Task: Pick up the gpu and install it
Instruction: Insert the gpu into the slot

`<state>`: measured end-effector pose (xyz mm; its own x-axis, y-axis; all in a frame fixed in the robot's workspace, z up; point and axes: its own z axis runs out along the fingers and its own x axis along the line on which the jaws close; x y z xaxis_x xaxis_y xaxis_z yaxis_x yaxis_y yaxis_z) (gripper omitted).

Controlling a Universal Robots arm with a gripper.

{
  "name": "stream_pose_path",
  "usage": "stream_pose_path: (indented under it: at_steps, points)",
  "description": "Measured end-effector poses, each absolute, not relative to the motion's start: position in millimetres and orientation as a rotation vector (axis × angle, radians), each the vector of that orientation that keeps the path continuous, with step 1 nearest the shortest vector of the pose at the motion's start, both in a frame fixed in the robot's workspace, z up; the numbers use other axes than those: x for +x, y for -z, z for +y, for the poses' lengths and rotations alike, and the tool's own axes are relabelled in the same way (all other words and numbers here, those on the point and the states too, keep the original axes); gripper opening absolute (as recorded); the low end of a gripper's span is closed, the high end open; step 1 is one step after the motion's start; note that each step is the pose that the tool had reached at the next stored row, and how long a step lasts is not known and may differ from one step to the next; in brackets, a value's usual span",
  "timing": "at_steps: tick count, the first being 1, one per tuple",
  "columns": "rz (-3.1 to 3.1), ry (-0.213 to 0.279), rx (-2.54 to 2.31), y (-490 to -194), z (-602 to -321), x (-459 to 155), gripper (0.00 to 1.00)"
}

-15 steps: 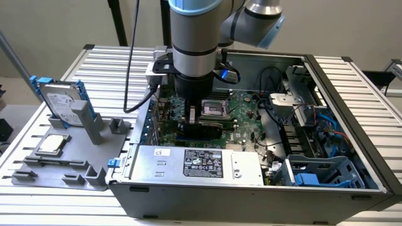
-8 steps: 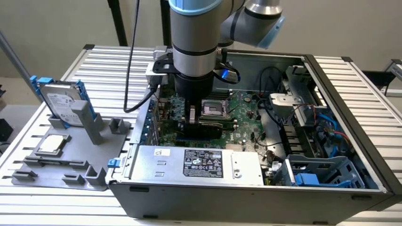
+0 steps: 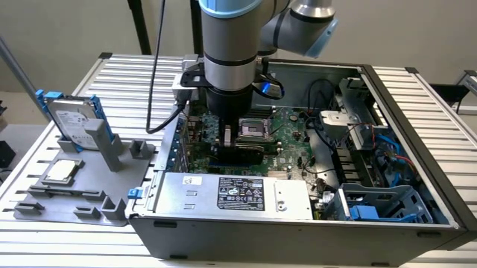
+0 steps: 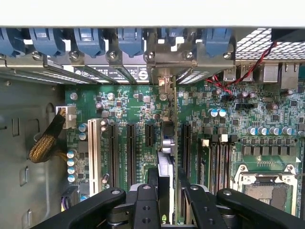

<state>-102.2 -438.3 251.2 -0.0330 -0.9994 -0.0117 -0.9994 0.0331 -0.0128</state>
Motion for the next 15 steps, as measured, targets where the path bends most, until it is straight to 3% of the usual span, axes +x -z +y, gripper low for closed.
stream_pose_path:
  at_steps: [15]
  points:
    - [2.246,0.002,-2.173,-247.4,-438.4,-103.2,0.27]
